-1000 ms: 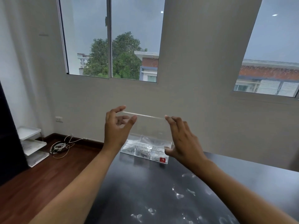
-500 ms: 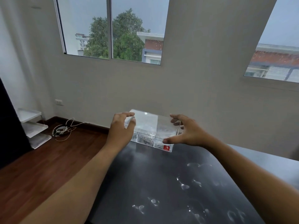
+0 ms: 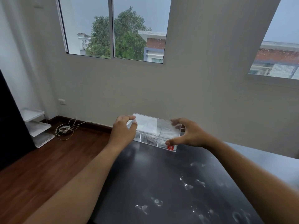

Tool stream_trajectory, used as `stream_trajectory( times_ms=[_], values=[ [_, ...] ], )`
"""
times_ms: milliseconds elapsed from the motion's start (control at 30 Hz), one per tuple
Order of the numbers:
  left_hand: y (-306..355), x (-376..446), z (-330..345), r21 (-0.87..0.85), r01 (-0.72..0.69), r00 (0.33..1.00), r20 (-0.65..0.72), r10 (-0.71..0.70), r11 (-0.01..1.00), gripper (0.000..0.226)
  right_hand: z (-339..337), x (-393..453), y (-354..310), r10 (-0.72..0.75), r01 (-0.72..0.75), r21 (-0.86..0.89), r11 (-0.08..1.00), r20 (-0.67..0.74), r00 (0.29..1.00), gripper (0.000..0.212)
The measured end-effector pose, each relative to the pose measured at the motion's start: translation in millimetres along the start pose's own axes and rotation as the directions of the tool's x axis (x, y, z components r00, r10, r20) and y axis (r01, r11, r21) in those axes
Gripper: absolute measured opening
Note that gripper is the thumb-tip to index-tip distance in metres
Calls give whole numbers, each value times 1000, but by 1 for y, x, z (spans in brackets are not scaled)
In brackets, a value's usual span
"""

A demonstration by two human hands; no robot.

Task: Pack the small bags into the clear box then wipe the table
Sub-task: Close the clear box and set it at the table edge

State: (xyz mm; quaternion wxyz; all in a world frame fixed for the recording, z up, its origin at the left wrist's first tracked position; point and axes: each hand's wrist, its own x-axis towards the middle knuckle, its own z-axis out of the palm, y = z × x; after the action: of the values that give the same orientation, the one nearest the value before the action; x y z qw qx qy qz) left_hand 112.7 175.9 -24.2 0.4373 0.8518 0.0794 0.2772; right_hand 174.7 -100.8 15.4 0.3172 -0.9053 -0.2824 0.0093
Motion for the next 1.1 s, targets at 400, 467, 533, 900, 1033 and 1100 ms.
stream_trajectory(
  times_ms=[400, 467, 533, 900, 1033, 1100],
  values=[
    [1, -1, -4, 33, 31, 999, 30, -32, 999, 31, -1, 3, 2, 19, -19, 2, 1000, 60, 998, 100],
    [1, -2, -5, 41, 29, 999, 29, -30, 999, 30, -2, 3, 3, 24, -25, 12, 1000, 69, 997, 99],
    [1, -2, -6, 58, 36, 999, 21, -37, 998, 29, -2, 3, 4, 32, -33, 13, 999, 86, 996, 100],
    [-1, -3, -12, 183, 98, 995, 16, -103, 978, 37, -1, 2, 6, 72, -78, 35, 996, 140, 987, 102],
    [-1, -4, -14, 267, 91, 996, -22, -88, 960, 39, -5, 5, 1, 100, -98, -19, 995, 203, 974, 109],
    [1, -5, -14, 285, 79, 997, -24, -76, 955, 38, -10, 6, -6, 121, -106, -75, 992, 242, 963, 115]
  ],
)
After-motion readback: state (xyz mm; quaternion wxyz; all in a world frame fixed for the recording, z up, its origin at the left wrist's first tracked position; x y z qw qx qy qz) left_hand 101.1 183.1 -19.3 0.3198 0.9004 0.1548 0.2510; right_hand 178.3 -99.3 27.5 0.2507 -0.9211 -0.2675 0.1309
